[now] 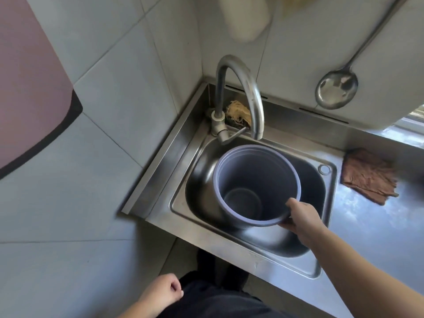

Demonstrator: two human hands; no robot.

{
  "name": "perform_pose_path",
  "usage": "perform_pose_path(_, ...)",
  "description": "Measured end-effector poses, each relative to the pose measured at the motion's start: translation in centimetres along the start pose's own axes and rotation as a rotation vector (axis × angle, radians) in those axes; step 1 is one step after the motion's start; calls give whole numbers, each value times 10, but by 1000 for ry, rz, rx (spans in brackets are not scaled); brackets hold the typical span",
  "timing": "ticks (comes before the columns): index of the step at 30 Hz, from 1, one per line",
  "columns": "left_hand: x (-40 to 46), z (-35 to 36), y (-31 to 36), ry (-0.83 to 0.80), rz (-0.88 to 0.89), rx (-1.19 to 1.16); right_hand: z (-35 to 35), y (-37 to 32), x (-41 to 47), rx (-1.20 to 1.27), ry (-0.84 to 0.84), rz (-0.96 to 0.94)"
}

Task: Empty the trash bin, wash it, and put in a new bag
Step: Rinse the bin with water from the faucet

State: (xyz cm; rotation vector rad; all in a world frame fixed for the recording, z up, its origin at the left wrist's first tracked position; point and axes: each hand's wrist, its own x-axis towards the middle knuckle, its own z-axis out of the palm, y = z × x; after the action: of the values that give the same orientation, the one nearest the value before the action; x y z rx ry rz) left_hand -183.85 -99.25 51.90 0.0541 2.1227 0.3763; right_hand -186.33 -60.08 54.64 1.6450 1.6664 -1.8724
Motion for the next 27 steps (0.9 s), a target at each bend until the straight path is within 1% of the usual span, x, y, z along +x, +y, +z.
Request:
perform_pose_path(2, 2, -14, 15, 6, 19, -26, 2, 0, 4, 1, 21, -2)
perform_pose_path(4, 5, -38, 37, 50, 67, -101, 3, 1, 7, -12, 47, -8)
perform_pose_path(8, 24, -114, 108, 220, 242, -301, 2, 4, 10, -13, 100, -8)
perform_pose_path(11, 50, -163, 169, 353, 384, -308, 2, 8, 12, -69, 137, -1)
perform_pose_path(13, 71, -186, 209, 433, 455, -223, 4, 10, 12, -86, 121, 2)
perform_pose_path(14, 81, -195, 228, 446, 473, -164, 6, 11, 11, -86, 104, -4)
perform_pose_path(18, 116, -214, 280, 415, 549, 158, 16, 9, 12, -88, 111, -29)
perform_pose_path(21, 134, -218, 299, 344, 548, 245, 21, 6, 14, -92, 150, -46)
perform_pose_path(25, 147, -215, 309, 292, 549, 394, 22, 7, 16, -84, 151, -53)
perform_pose_path(27, 151, -214, 310, 296, 533, 391, 20, 7, 16, -87, 146, -45)
